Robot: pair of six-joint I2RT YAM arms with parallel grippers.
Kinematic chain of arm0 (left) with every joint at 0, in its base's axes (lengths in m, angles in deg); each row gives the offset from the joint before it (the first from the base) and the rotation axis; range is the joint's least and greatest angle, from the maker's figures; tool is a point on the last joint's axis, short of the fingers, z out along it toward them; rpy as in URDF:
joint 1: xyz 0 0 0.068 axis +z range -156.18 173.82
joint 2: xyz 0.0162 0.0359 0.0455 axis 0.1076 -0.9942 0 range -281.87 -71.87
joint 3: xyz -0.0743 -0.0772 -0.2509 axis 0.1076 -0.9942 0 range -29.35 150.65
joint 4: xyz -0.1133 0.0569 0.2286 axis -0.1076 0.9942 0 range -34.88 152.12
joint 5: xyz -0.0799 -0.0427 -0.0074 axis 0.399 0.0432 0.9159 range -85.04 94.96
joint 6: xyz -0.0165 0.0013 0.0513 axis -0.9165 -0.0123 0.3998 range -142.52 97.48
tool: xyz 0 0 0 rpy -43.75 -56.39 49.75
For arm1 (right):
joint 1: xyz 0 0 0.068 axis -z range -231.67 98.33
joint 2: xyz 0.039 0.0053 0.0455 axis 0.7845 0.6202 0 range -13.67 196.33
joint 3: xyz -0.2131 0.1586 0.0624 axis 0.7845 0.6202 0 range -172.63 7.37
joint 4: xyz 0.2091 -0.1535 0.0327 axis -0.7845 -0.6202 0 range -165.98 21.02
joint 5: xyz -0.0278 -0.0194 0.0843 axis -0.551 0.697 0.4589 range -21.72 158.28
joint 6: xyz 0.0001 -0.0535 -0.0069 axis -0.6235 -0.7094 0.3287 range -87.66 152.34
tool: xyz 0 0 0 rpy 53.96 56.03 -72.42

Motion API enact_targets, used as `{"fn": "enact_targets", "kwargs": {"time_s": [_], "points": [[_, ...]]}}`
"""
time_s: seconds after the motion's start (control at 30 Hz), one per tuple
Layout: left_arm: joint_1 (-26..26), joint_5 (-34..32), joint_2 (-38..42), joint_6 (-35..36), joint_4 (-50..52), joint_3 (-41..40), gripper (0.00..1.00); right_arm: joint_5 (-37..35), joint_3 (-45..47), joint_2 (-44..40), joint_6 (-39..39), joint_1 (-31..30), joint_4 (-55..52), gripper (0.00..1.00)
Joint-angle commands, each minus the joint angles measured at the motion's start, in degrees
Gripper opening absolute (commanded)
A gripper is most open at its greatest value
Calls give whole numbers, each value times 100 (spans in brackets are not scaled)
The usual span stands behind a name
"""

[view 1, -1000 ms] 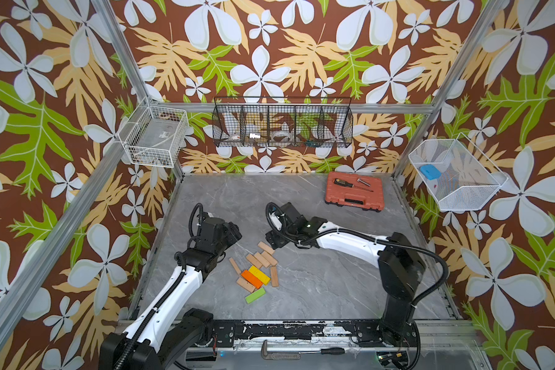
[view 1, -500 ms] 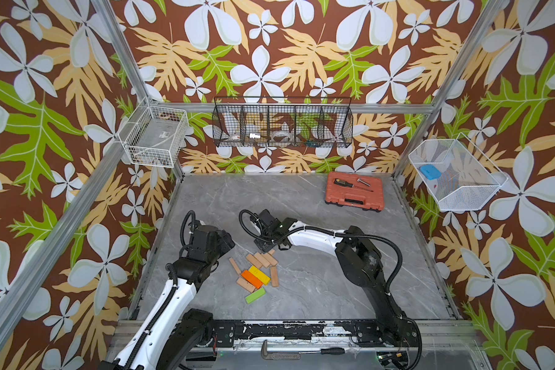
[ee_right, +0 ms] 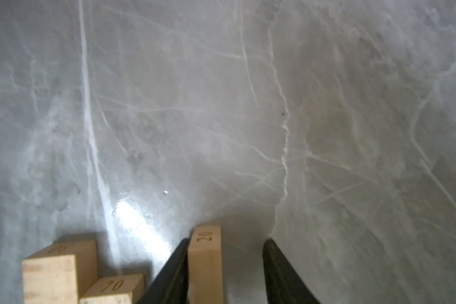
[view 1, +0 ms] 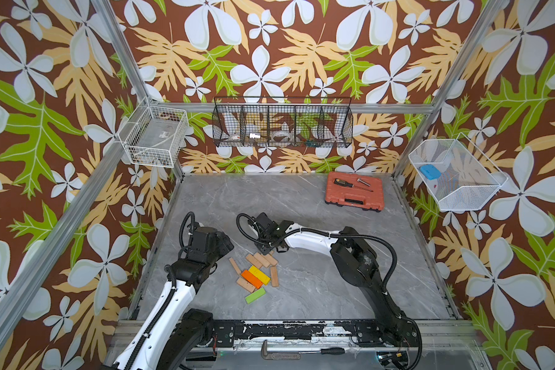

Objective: Assemble the letter k with building blocks
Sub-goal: Adjust the building block at the center of the board.

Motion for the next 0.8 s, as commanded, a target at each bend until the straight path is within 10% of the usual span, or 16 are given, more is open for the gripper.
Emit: {"fn": "enact_targets", "kwargs": {"time_s": [0.0, 0.77], "points": [[7, -115, 38, 16, 21, -3, 82, 34, 90, -33, 137, 4, -349, 41], [3, 25, 49, 61, -243, -142, 84, 573, 923, -768, 625, 452, 375, 40]]}}
